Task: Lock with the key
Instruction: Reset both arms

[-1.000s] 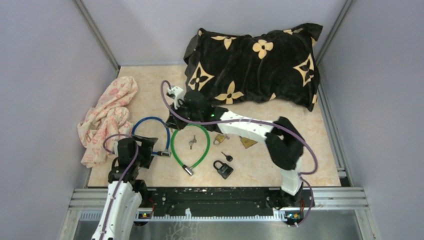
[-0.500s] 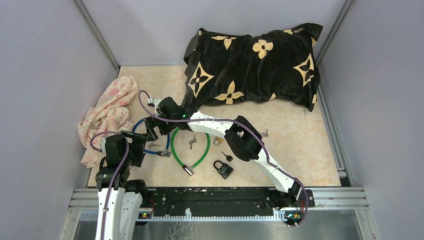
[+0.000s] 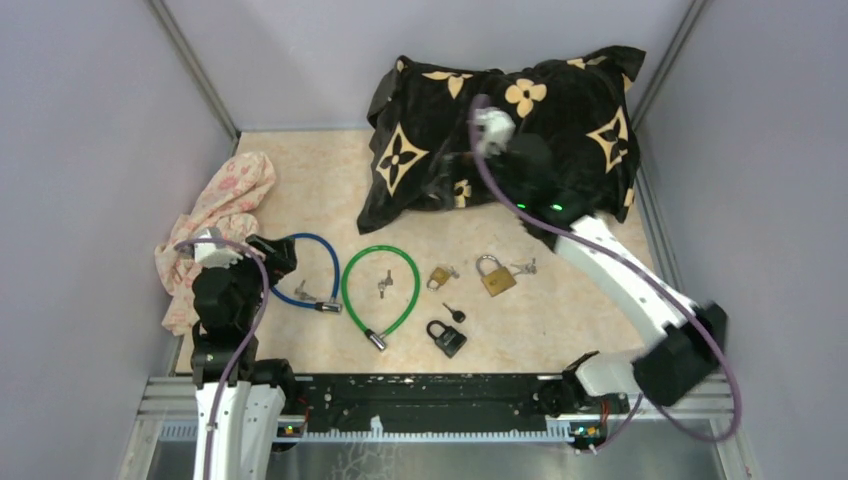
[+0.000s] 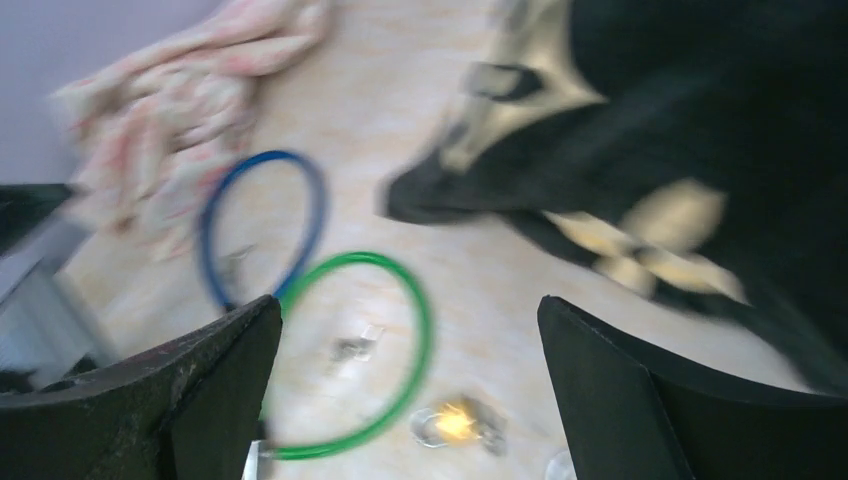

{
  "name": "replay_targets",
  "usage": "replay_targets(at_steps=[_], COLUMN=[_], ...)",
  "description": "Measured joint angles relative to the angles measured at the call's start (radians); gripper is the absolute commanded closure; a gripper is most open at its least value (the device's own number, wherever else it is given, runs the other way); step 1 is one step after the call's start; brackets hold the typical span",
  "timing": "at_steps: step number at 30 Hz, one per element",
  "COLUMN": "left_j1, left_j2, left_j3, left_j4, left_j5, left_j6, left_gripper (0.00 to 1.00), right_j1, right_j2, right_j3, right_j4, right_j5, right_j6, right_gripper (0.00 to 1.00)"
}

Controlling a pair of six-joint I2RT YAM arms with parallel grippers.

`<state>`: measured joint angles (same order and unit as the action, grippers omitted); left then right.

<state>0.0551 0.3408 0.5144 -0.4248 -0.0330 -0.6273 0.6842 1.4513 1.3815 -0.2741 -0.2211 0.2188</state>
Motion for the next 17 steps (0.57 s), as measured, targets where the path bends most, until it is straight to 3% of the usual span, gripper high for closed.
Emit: replay_targets(at_steps=[4,8,13,17], left_j1=[0.000,-0.001,-0.001,0.000], left_j2=[-0.003,0.025,0.032,0.020], left_j3=[-0.047,-0.134,-0.216,-0.245], left_j4=[0.245,0.392,0.439,0.456], left_j5=[0.038,-0.003,-0.018,-0.013], left_j6=[0.337,0.540,0.608,0.593], left_gripper=[0.01,0.01,0.01,0.01], right_j1=[-0.257,-0.312,-0.312,-0.312], right_j2=[-0.304,-0.486,-0.655,-0.782], right_j3=[-0.325,-0.655,-0.921,-0.996], right_j4=[0.025,0.019,0.013,0.029], right_j5=[0.135,0.351,0.554,0.668], right_j6=[0.022,0.041,0.132,0.232], right_gripper=[0.02,0.02,0.02,0.02])
